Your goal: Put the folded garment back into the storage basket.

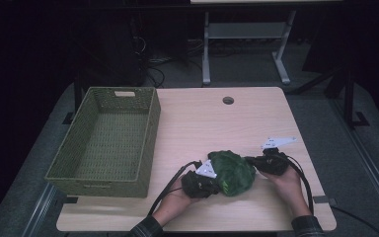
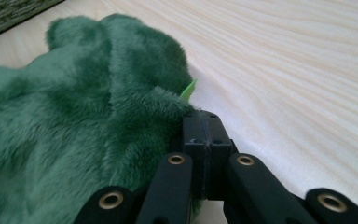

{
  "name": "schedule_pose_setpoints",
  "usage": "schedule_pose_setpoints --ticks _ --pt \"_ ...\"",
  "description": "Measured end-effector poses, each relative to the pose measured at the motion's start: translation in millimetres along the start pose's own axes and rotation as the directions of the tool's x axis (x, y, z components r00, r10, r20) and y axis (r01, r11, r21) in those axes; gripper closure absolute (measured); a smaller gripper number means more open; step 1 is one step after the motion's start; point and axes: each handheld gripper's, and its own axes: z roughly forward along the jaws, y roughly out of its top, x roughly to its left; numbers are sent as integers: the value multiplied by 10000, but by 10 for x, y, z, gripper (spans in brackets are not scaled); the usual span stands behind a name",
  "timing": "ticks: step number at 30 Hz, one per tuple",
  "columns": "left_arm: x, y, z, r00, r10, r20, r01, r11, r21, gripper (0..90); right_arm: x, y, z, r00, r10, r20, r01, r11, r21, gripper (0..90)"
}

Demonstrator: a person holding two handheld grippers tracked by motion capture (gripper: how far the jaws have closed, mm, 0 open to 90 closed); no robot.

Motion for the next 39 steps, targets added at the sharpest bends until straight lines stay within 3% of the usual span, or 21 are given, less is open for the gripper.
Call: schedule_pose_setpoints --ticks 12,22,25,29,32,35,39 --pt "194 -96 -180 9967 -209 -787 205 9998 -66 879 133 -108 -73 9996 -157 -239 164 9994 317 900" --pt "340 -167 -280 9877 -412 -1505 400 9991 -113 879 364 -162 -93 9978 -523 -401 546 9968 579 900" --pt "367 -177 -293 9873 -448 -1524 432 9990 -138 879 395 -194 -106 9983 -443 -383 472 9957 793 900" --pt "370 -174 -331 9877 -444 -1497 419 9989 -197 875 389 -198 -146 9988 -403 -290 420 9973 609 893" --pt "375 -185 -396 9889 -463 -1414 431 9987 -256 824 351 -224 -188 9992 -392 -46 394 9987 339 836" --pt "352 -199 -452 9884 -455 -1452 403 9985 -381 737 298 -294 -263 9993 -47 380 45 10000 52 714" --pt "325 -192 -515 9898 -434 -1356 392 9987 -336 583 182 -416 -361 9942 1 1078 10 9999 -100 523"
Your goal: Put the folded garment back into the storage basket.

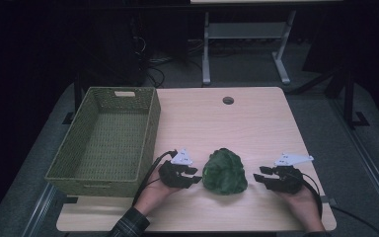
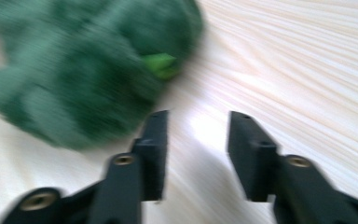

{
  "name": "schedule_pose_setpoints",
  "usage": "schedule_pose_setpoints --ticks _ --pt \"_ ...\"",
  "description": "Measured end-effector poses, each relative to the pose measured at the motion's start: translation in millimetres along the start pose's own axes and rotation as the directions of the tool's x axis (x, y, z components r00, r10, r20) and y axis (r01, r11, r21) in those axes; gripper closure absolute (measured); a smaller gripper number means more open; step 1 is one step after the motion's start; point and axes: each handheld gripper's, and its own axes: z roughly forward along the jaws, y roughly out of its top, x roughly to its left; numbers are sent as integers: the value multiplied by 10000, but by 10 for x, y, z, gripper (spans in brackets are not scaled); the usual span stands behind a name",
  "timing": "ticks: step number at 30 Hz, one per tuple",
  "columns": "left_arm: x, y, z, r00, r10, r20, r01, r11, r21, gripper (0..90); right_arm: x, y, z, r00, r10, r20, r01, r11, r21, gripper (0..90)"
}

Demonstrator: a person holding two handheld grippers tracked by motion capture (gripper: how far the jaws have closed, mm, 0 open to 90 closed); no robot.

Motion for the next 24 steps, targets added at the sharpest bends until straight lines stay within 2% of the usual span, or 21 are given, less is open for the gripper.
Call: schedule_pose_setpoints --ticks 2,5,9,10,16,24 --pt "-4 13 -19 10000 55 -28 -54 10000 60 481 -68 -65 -27 9993 92 351 -90 9999 -53 438" --pt "-18 38 -31 9999 18 125 -16 10000 -94 385 -150 -105 -37 9961 350 806 -347 9994 -55 328" --pt "-58 69 -6 9989 260 390 -256 9996 -124 284 -237 -118 17 9907 669 1183 -687 9976 116 193" --pt "-63 82 2 9984 365 436 -360 9993 -115 259 -244 -121 43 9878 664 1406 -702 9973 223 157" --pt "-69 208 29 9952 774 602 -754 9966 -339 199 -235 -123 110 9811 314 1911 -386 9987 342 121" --pt "-96 342 155 9881 1341 758 -1310 9904 -444 177 -240 -118 119 9793 386 1986 -464 9983 349 114"
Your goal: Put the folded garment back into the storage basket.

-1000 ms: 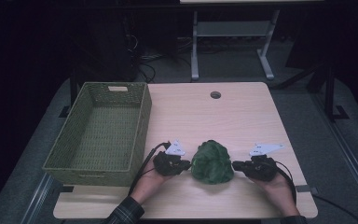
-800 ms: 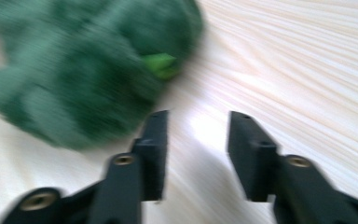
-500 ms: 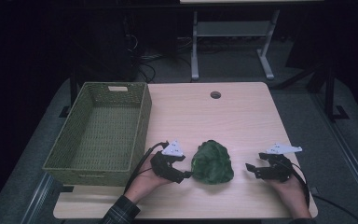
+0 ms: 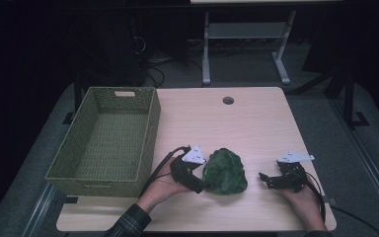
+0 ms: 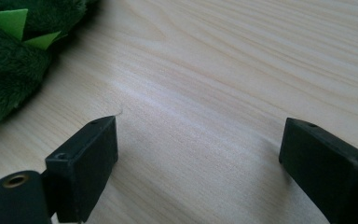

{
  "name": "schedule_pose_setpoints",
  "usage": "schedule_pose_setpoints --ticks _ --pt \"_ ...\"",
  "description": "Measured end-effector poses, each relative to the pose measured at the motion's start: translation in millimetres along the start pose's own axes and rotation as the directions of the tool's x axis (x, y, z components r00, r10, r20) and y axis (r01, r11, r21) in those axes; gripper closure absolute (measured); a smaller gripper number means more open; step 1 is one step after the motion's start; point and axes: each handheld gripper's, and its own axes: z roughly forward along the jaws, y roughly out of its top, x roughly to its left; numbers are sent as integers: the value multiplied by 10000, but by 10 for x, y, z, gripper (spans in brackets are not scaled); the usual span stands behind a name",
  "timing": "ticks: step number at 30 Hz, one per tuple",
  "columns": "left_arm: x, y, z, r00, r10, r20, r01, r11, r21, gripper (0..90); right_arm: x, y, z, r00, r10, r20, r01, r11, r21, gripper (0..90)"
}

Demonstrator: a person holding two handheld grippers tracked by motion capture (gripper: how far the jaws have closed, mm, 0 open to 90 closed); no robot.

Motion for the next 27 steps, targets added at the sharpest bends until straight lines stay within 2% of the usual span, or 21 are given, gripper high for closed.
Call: schedule_pose_setpoints --ticks 4,10,15,16,19,21,27 --pt "21 46 106 9999 167 32 -167 9999 9 176 -2 -1 -3 10000 42 35 -42 10000 -6 126" --pt "83 41 313 9991 349 235 -360 9982 485 162 -5 -2 -5 9999 79 80 -79 10000 -42 135" --pt "149 -2 424 9985 317 436 -353 9960 824 140 -5 -2 -5 9999 77 83 -76 10000 -40 134" --pt "150 -18 450 9987 175 469 -212 9967 787 136 -4 -2 -4 9999 72 81 -72 10000 -39 134" --pt "169 -50 499 9982 121 588 -179 9950 984 129 1 0 -1 9999 102 110 -102 9999 -33 131" --pt "170 -67 521 9977 33 681 -106 9942 1075 128 3 1 0 9999 113 123 -113 9999 -37 131" --pt "157 -84 546 9977 93 678 -169 9936 1121 132 5 1 0 9998 132 138 -132 9999 -40 131"
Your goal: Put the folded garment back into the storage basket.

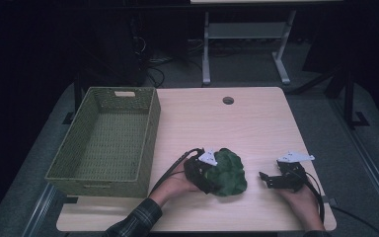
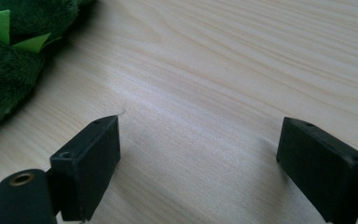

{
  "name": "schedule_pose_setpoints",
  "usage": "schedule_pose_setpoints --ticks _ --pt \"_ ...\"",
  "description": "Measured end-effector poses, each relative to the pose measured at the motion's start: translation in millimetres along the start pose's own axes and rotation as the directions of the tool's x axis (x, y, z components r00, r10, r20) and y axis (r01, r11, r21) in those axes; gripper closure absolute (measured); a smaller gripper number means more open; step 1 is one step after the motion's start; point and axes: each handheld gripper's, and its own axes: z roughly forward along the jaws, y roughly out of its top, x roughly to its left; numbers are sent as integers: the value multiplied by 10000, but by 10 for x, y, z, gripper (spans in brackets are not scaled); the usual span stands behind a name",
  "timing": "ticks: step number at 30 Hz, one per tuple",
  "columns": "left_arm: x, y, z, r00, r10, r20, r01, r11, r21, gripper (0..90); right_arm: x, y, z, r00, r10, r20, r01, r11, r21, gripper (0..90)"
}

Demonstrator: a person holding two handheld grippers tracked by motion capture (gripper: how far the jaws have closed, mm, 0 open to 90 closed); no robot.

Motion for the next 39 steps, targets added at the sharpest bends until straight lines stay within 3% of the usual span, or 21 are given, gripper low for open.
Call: schedule_pose_setpoints --ticks 3,7,14,16,26,33,39 --pt "-3 6 -18 10000 91 17 -91 9999 53 171 0 0 0 10000 4 5 -4 10000 -1 131" --pt "-1 12 -46 9996 206 196 -207 9998 26 320 1 0 0 10000 8 14 -8 10000 -1 132" --pt "3 17 -76 9991 -84 411 81 9999 89 587 3 0 0 10000 26 32 -26 10000 -5 132" --pt "2 19 -80 9987 -164 487 158 9998 117 623 4 0 0 10000 38 41 -38 10000 -6 132" --pt "-14 106 -231 9970 -613 466 614 9981 11 667 1 -1 0 10000 4 44 -4 10000 2 131" --pt "15 241 -496 9942 -1014 370 1024 9943 -282 666 5 -1 -2 10000 53 43 -54 10000 28 131" --pt "18 350 -755 9939 -1099 79 1101 9934 -325 663 6 -1 -2 10000 72 40 -72 10000 33 131"
